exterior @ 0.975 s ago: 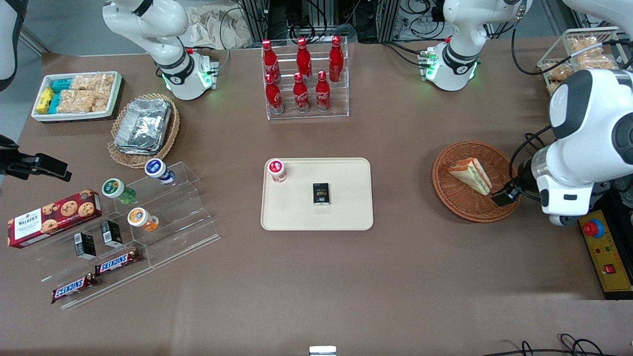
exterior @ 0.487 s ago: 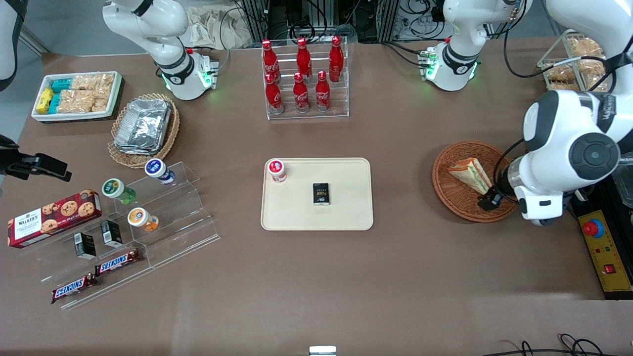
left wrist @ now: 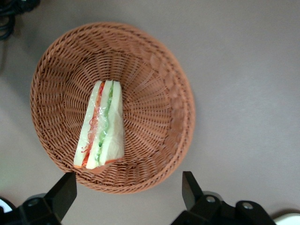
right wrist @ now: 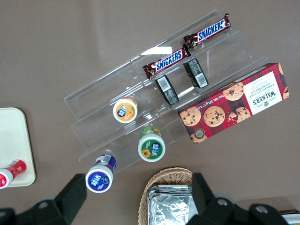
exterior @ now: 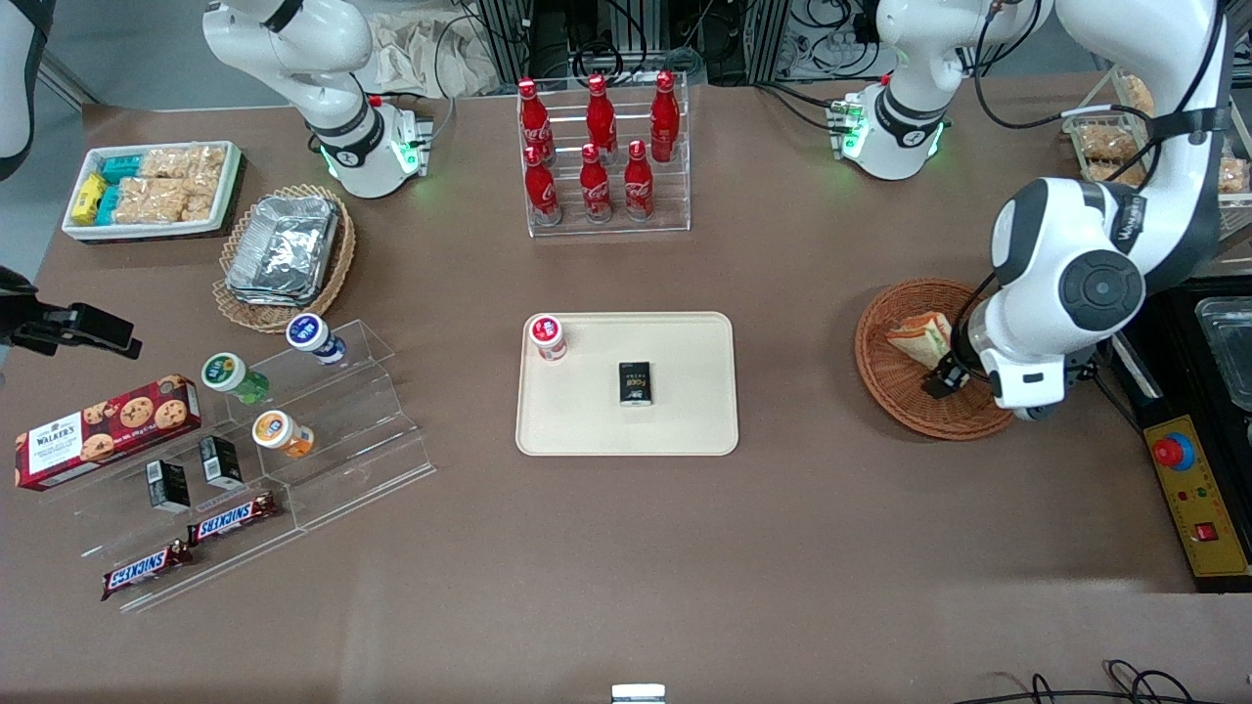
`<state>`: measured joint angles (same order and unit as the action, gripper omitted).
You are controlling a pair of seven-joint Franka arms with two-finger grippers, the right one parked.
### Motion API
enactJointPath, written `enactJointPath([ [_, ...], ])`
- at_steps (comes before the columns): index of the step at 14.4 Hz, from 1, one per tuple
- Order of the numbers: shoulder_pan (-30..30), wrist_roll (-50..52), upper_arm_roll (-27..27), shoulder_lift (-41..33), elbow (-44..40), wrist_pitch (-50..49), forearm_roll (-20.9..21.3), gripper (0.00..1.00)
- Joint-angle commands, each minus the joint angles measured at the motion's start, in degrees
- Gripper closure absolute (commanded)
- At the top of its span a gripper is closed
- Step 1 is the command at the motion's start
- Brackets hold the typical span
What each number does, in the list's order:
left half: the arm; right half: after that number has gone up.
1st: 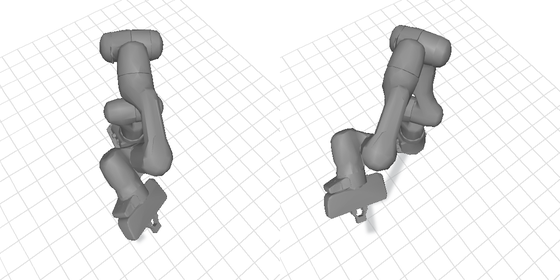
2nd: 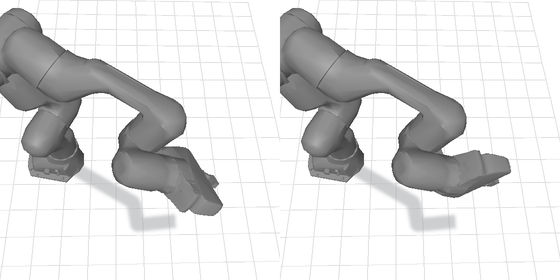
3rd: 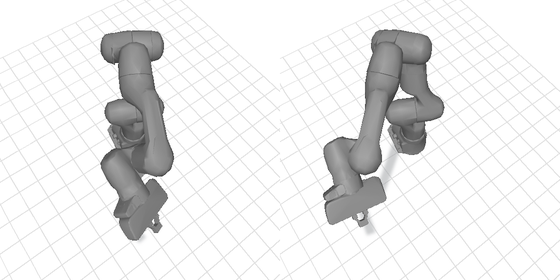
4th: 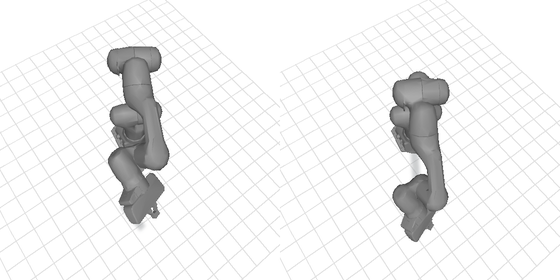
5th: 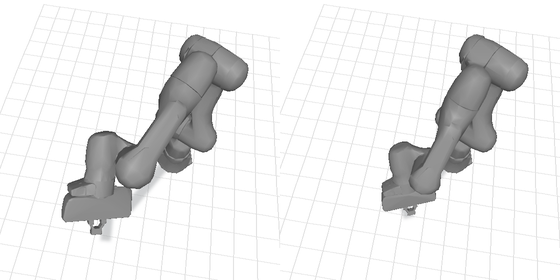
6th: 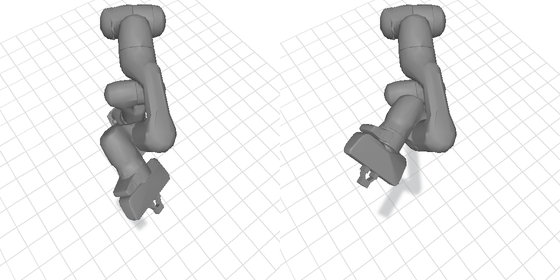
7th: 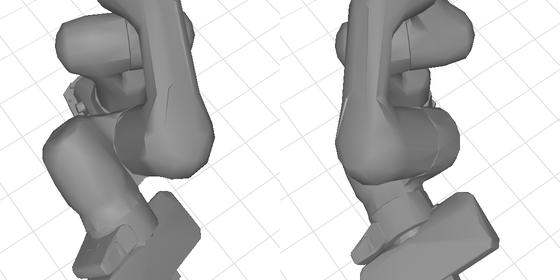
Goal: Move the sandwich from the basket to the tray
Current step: 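Lower the left gripper and close it on the sandwich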
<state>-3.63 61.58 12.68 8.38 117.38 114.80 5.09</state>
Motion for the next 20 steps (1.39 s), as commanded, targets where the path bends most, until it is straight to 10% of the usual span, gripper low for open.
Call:
enactJointPath([
  [1, -0.2, 1.3, -0.4, -4.8, 9.2, 6.1, 0.6, 0.0],
  [20, -3.8, 1.3, -0.6, -4.7, 22.7, 19.4, 2.7, 0.0],
])
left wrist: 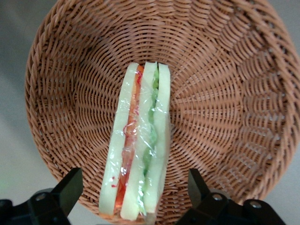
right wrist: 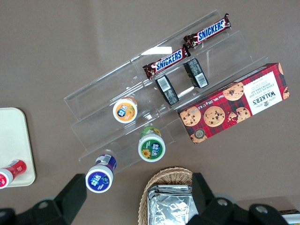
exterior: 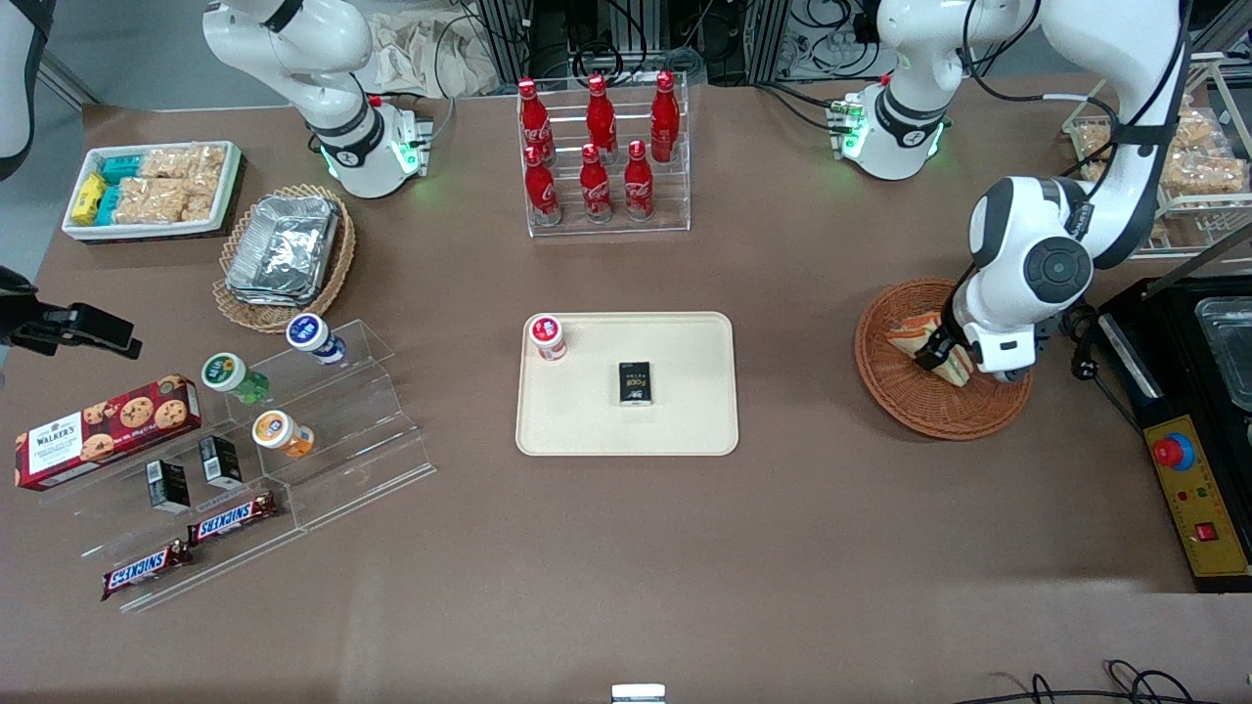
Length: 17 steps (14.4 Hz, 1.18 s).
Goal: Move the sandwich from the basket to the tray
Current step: 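Lower the left gripper and close it on the sandwich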
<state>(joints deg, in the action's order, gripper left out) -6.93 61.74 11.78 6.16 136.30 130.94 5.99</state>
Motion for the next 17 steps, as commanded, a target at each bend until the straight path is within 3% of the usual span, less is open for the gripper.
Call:
enactJointPath([
  [1, -0.5, 1.2, 0.3, -2.4, 4.5, 4.1, 2.1, 0.0],
  [5, -1.8, 0.8, 0.3, -0.7, 5.0, 7.0, 2.9, 0.01],
  [6, -2.1, 0.8, 0.3, -0.4, 5.2, 8.0, 3.7, 0.16],
  [7, -2.1, 0.8, 0.3, 0.1, 5.3, 8.7, 3.8, 0.47],
  [8, -2.2, 0.8, 0.3, 0.5, 5.3, 9.2, 3.9, 0.87],
  [9, -2.6, 0.8, 0.3, 0.7, 5.2, 9.2, 3.9, 1.0],
  [14, -2.6, 0.1, 0.5, -0.3, 3.7, 8.0, 3.8, 1.0],
  [17, -2.6, -6.1, 0.6, -3.2, -0.6, 0.3, 3.6, 1.0],
])
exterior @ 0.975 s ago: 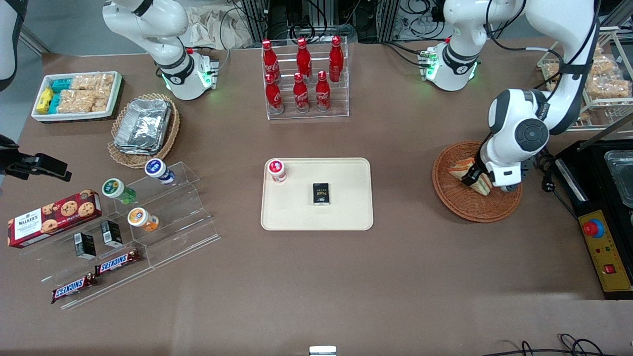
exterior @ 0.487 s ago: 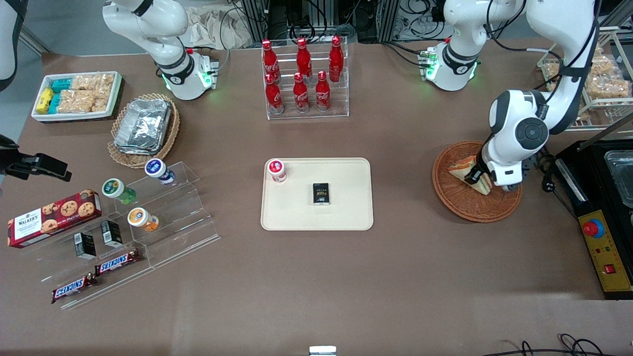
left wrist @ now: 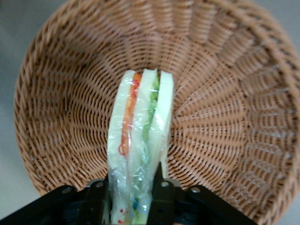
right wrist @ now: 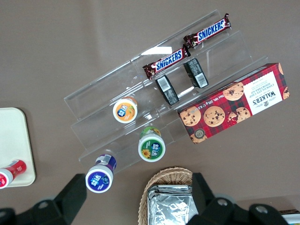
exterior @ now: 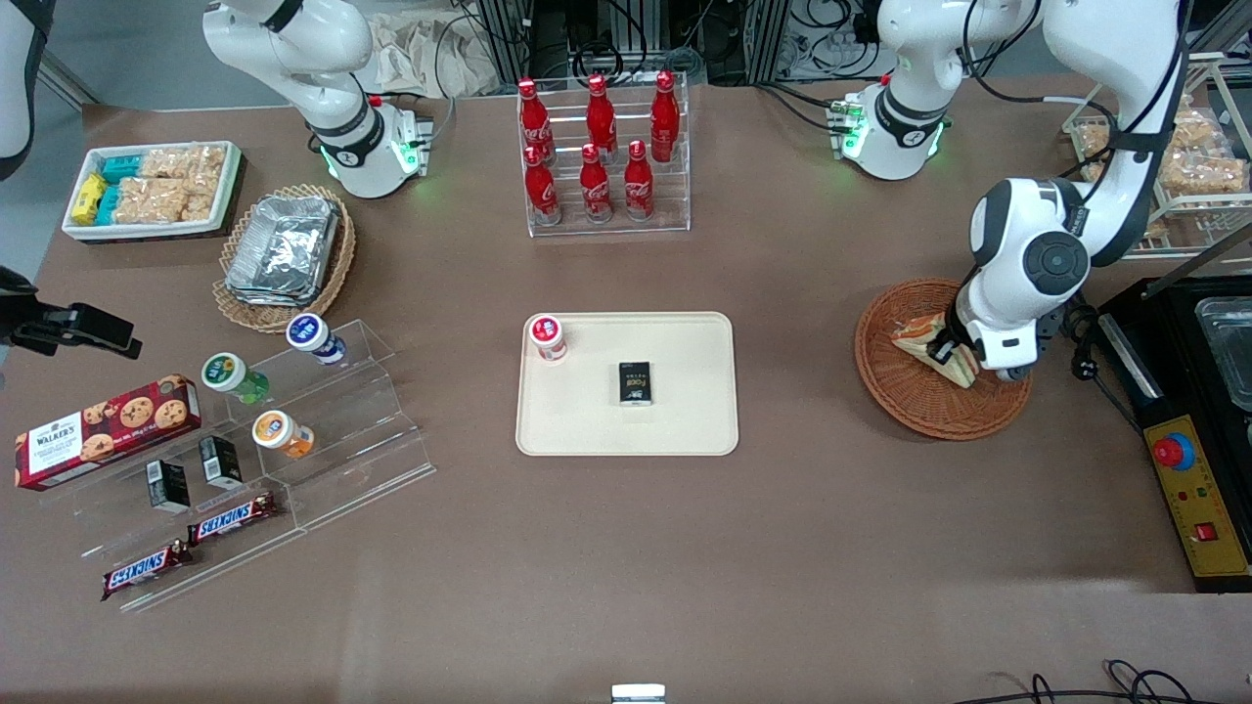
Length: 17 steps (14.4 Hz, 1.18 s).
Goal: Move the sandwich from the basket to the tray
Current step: 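Lift the sandwich out of the basket with the left gripper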
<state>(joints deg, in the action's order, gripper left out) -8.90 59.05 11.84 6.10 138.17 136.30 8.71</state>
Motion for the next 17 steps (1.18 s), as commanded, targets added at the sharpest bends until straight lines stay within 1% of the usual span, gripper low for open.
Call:
enactJointPath([
  [1, -0.6, -5.2, 0.6, -3.4, -5.4, -8.9, 0.7, 1.0],
  [4, -0.6, -10.5, 0.6, -2.2, -17.8, -21.8, -0.5, 1.0],
  [6, -0.7, -15.1, 0.6, -2.0, -24.8, -28.9, -3.9, 1.0],
  [9, 0.1, -19.6, 0.9, -2.0, -33.6, -36.0, -5.5, 1.0],
  [10, 0.7, -21.2, 1.0, -2.0, -35.5, -37.2, -6.2, 1.0],
  [13, 4.6, -28.7, 2.5, -1.7, -40.4, -40.8, -6.4, 1.0],
  [15, 6.3, -30.6, 5.1, -1.7, -41.4, -40.9, -6.4, 1.0],
  [17, 7.0, -30.1, 9.3, -1.1, -42.0, -40.9, -7.0, 1.0],
])
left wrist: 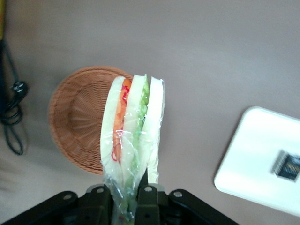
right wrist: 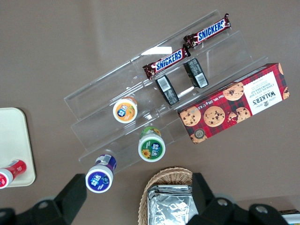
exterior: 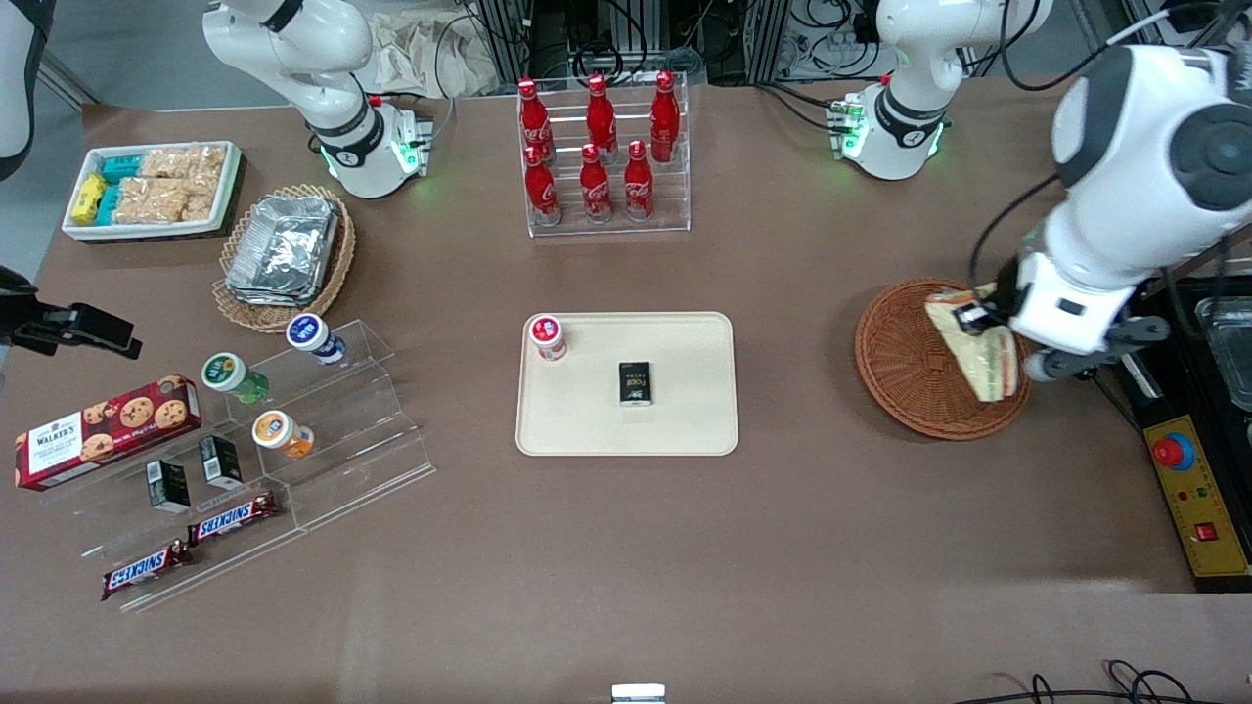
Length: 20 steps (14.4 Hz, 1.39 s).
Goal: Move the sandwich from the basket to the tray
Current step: 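Lift the sandwich out of the basket with the left gripper, then carry the sandwich over the white tray beside the tissue pack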
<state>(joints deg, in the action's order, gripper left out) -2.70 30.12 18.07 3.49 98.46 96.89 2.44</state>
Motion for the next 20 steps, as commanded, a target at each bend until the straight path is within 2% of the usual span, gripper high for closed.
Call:
enactJointPath([
  [1, 0.9, -1.0, 5.0, 2.4, -2.3, -1.1, -1.9, 1.0],
  [3, 0.9, -0.2, 8.5, 5.1, -2.3, 0.8, -3.3, 1.0],
  [8, 1.3, 5.3, 17.3, 14.2, -1.4, 9.8, -2.1, 1.0],
  [11, 1.3, 6.4, 20.6, 18.4, 2.3, 16.5, -0.6, 1.0],
  [12, 3.0, 7.1, 20.8, 19.3, 4.0, 19.9, -0.5, 1.0],
  [13, 5.8, 8.4, 20.0, 20.7, 4.5, 21.8, 1.0, 1.0],
  [17, 10.0, 19.6, 19.0, 29.7, 4.4, 25.7, 14.5, 1.0],
  [20, 9.9, 20.0, 18.9, 31.0, 4.9, 25.7, 15.7, 1.0],
])
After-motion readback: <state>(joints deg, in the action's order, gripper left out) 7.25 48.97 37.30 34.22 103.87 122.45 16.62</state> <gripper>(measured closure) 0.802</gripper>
